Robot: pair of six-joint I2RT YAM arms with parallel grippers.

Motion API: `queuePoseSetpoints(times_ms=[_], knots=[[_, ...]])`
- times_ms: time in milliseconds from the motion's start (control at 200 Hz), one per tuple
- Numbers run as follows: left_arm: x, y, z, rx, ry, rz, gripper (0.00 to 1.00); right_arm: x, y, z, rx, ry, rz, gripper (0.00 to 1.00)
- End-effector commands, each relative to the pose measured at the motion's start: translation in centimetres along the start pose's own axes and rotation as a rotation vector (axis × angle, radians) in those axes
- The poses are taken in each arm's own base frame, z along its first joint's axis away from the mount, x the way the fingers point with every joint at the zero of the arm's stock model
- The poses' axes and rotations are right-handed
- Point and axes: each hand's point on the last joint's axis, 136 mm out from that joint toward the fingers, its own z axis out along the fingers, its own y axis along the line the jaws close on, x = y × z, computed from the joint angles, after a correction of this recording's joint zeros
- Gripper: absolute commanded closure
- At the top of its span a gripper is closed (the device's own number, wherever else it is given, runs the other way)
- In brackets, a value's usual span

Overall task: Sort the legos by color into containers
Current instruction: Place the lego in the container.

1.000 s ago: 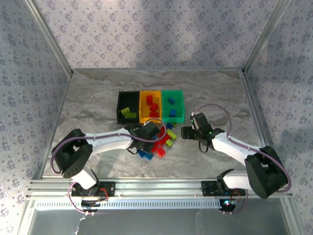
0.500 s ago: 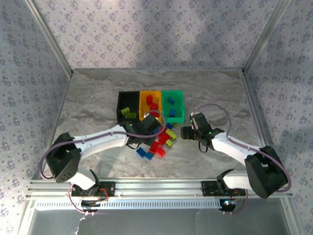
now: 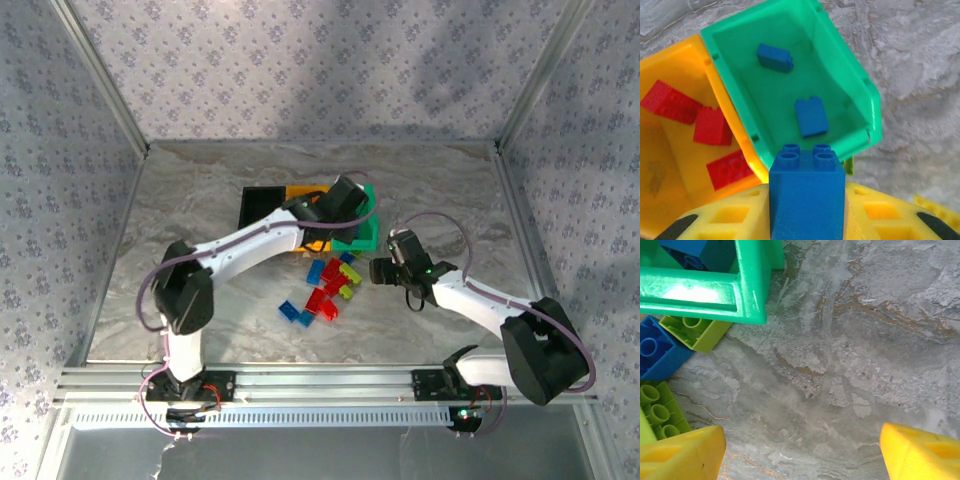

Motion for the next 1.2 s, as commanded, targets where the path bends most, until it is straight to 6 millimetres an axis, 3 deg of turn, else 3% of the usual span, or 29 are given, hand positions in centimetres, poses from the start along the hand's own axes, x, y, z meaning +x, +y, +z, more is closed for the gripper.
queuePoseSetpoints(times_ms=[0,115,170,250,355,400,465,540,760,915,1199], knots=[[-0.8,0.5,2.3,-0.014,0.044,0.041,0.65,-0.9,-0.5,-0.5,0.04,-0.024,-0.008,0.17],[-2.3,0.7,4.4,-0.012,0.037,0.045,0.63,-0.9,-0.2,-0.5,0.027,-0.024,-0.006,0.17],[-2.5,0.9,5.1,-0.018,0.053,0.048,0.56,-0.9,-0.1,-0.6,0.02,-0.023,-0.007,0.17],[-3.3,0.9,5.0,-0.032,0.06,0.049,0.45,-0.9,0.0,-0.6,0.015,-0.028,-0.006,0.17],[-3.3,0.8,4.1,-0.028,0.047,0.033,0.41,-0.9,-0.1,-0.6,0.021,-0.026,-0.008,0.17],[-3.4,0.7,3.5,-0.019,0.025,0.023,0.35,-1.0,0.0,-0.6,0.018,-0.028,-0.007,0.17],[-1.4,0.9,3.3,-0.022,0.049,0.019,0.34,-1.0,0.1,-0.6,0.013,-0.03,-0.005,0.17],[-0.8,0.6,2.2,0.004,0.01,0.002,0.34,-0.8,0.2,-0.5,0.01,-0.024,-0.006,0.17],[3.7,0.3,-1.1,0.077,-0.04,-0.044,0.35,-1.4,0.1,-0.8,0.022,-0.041,-0.014,0.17],[7.0,0.1,-2.2,0.144,-0.023,-0.077,0.31,-1.5,0.2,-0.8,0.013,-0.038,-0.008,0.17],[10.3,1.3,-3.9,0.124,-0.01,-0.108,0.31,-3.9,0.5,-1.8,-0.015,-0.059,0.014,0.17]])
